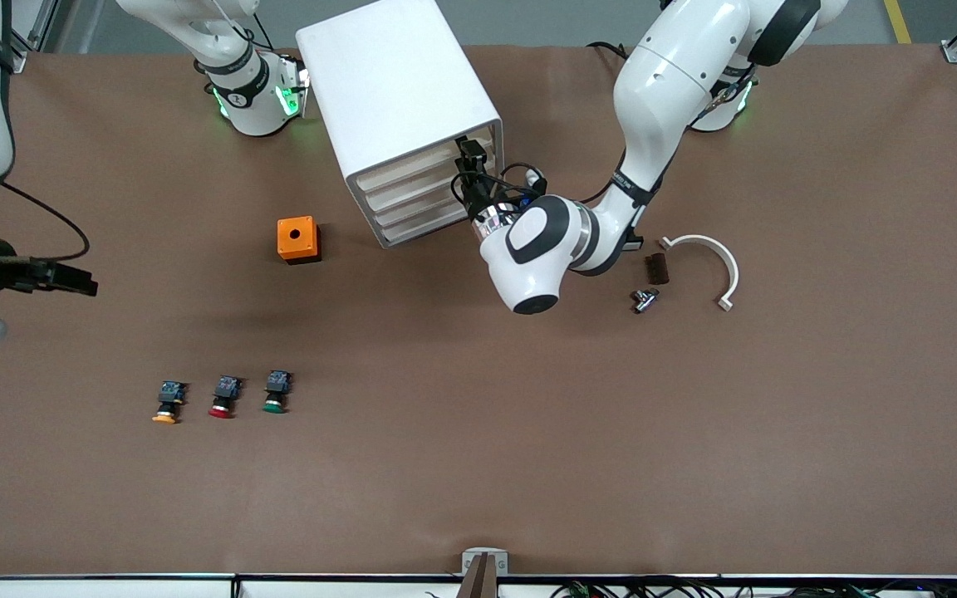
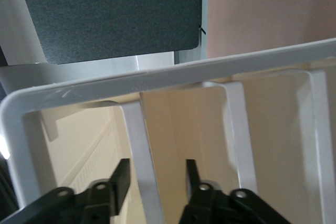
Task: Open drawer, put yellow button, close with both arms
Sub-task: 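Pull the drawer open with the left gripper while the right gripper grasps the yellow button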
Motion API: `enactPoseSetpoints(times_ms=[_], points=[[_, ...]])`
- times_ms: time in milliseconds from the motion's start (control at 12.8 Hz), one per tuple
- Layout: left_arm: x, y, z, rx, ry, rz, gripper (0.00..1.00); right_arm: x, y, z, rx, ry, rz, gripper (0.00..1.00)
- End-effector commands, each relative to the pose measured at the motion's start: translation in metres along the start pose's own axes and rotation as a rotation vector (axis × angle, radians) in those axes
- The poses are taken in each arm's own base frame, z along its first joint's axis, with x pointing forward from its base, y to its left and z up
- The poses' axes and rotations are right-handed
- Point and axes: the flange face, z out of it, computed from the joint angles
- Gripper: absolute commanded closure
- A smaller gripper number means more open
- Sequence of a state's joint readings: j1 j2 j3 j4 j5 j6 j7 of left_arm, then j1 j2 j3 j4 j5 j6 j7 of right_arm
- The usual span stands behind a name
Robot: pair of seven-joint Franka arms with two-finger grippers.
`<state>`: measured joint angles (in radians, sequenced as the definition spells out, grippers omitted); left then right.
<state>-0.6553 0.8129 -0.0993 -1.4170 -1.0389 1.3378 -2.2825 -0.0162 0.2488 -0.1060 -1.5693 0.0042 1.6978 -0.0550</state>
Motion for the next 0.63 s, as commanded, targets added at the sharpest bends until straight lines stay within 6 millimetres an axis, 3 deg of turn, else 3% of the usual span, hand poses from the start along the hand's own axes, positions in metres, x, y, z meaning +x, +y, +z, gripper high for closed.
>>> enactPoseSetpoints(times_ms=[0, 313, 470, 548], points=[[-0.007, 0.000, 0.015, 0.028, 0.004, -0.025, 0.72, 0.015, 0.002, 0.049, 0.010, 0.041, 0.009, 0.00], [-0.006, 0.003, 0.012, 0.047, -0.016, -0.068, 0.88, 0.041, 0.001, 0.150, 0.001, 0.111, 0.050, 0.00], [-0.007, 0.001, 0.009, 0.060, -0.030, -0.070, 0.91, 0.057, 0.014, 0.212, 0.034, 0.125, 0.102, 0.00], [-0.005, 0.002, 0.004, 0.062, -0.039, -0.071, 0.92, 0.064, 0.011, 0.235, 0.041, 0.146, 0.108, 0.00]])
